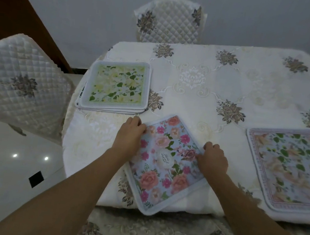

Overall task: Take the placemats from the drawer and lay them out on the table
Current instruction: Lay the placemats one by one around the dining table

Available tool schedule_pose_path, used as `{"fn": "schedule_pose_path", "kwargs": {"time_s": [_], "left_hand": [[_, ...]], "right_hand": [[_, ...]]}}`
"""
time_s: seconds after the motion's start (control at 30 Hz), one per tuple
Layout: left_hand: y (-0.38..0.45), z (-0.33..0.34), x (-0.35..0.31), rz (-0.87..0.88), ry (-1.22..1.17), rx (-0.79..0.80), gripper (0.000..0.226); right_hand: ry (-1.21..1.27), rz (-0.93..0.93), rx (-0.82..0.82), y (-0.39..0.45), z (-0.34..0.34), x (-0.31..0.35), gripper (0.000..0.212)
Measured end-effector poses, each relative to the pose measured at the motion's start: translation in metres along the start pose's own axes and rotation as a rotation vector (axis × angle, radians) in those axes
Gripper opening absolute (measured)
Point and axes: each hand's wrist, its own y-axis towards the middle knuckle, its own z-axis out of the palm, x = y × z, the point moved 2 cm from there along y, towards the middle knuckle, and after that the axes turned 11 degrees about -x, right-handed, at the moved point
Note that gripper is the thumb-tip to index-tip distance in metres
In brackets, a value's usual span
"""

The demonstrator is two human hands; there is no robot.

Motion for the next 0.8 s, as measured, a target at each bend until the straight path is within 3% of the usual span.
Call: {"fn": "schedule_pose_path", "kwargs": {"time_s": [0.13, 0.33, 0.47, 0.63, 0.8], "left_hand": [[0.023, 0.006, -0.018, 0.167, 0.043, 0.017, 0.041], [0.010, 0.023, -0.018, 0.101, 0.201, 0.144, 0.040], [-0.029, 0.032, -0.018, 0.008, 0.138, 0.255, 0.043], [-0.088, 0.031, -0.008, -0.272, -0.017, 0.252, 0.056], [-0.112, 0.025, -0.008, -0.354, -0.107, 0.087, 0.027]], "right_hand": [[0.074, 0.085, 0.070, -0.019, -0.004, -0.018, 0.013], [0.151, 0.142, 0.142, -0.058, 0.005, -0.022, 0.020], [0.209, 0.130, 0.087, -0.069, 0.007, -0.015, 0.019], [0.290, 0.098, 0.017, -0.072, 0.010, -0.002, 0.019], [0.341, 0.095, -0.033, -0.077, 0.014, 0.000, 0.019]]}}
